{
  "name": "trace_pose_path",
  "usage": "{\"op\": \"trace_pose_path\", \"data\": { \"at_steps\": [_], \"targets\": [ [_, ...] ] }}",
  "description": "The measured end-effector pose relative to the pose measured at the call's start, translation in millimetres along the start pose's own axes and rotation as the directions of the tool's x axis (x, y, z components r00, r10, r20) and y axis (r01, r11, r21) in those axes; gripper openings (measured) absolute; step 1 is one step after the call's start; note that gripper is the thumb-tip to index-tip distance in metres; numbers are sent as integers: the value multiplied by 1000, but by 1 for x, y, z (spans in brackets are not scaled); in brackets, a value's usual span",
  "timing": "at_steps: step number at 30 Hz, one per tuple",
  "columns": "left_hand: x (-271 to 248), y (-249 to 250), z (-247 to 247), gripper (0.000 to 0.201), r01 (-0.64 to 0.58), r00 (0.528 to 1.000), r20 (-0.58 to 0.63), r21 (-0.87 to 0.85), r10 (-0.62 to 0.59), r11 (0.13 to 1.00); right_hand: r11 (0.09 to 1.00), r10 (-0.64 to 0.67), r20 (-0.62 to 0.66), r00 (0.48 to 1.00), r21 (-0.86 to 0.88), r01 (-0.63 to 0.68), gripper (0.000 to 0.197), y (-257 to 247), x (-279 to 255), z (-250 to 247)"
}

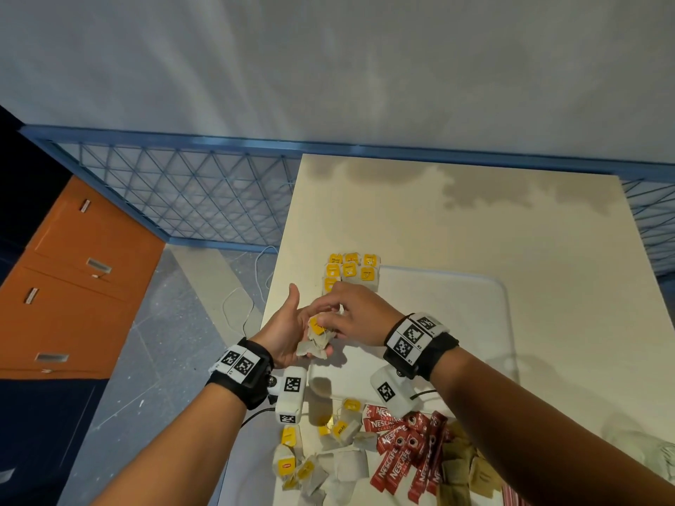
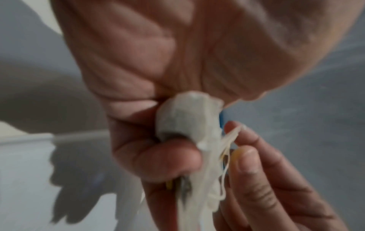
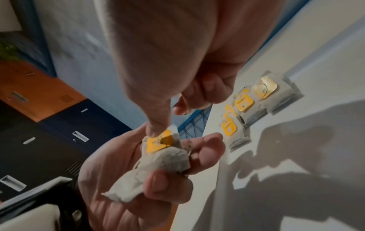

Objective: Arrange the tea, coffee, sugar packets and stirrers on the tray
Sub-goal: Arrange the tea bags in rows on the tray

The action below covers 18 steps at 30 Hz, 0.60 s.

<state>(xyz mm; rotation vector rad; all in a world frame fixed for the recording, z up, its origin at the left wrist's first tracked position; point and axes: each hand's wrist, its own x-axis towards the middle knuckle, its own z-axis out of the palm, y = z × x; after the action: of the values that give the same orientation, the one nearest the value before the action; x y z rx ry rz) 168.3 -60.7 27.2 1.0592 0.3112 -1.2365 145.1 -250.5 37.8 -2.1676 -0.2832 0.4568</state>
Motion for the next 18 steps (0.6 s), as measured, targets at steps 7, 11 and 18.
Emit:
{"op": "trace_pose_path", "data": {
  "at_steps": [7,11,18],
  "targets": [
    [2,0,6,94,-23,999,26,37,22,999,1000,-2,-81,997,27,4,6,-1,-13,-8],
    [8,-6,-1,82,-67,998,14,93,66,993,995,30,-151,988,96,-15,6,3,-16,-13],
    [7,-10,3,33,-215,963,-116,212,243,953,983,111,-228,967,170,-72,9,17,-19,-15]
  ]
}}
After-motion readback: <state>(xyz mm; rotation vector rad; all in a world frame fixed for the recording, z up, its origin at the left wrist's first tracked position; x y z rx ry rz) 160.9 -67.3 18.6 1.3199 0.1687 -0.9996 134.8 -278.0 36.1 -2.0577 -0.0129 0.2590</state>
